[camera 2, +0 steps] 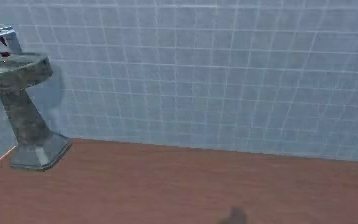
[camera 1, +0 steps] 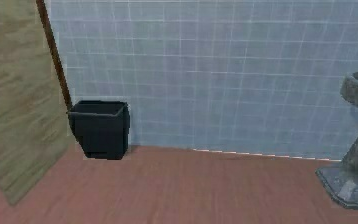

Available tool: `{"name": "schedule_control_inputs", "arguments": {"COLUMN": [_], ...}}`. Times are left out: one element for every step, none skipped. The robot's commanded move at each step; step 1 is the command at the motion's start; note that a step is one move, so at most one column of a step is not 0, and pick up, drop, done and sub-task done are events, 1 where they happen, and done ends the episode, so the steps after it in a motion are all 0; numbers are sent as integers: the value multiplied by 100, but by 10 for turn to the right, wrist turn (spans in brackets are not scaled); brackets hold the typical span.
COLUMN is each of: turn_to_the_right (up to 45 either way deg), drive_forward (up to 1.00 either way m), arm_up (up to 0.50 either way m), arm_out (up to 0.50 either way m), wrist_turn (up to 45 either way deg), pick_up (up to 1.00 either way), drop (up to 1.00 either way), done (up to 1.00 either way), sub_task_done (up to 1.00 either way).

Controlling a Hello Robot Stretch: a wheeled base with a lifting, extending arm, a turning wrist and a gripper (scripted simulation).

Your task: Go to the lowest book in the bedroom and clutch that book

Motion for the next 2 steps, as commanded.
{"name": "schedule_control_inputs", "arguments": {"turn_to_the_right": [-330,0], "drive_forward": [0,35], "arm_up": [0,0], "arm_out": [0,0], "wrist_turn": [0,0], "pick_up": [0,0], "drop": [0,0], "done": [0,0], "sub_task_done": [0,0]}}
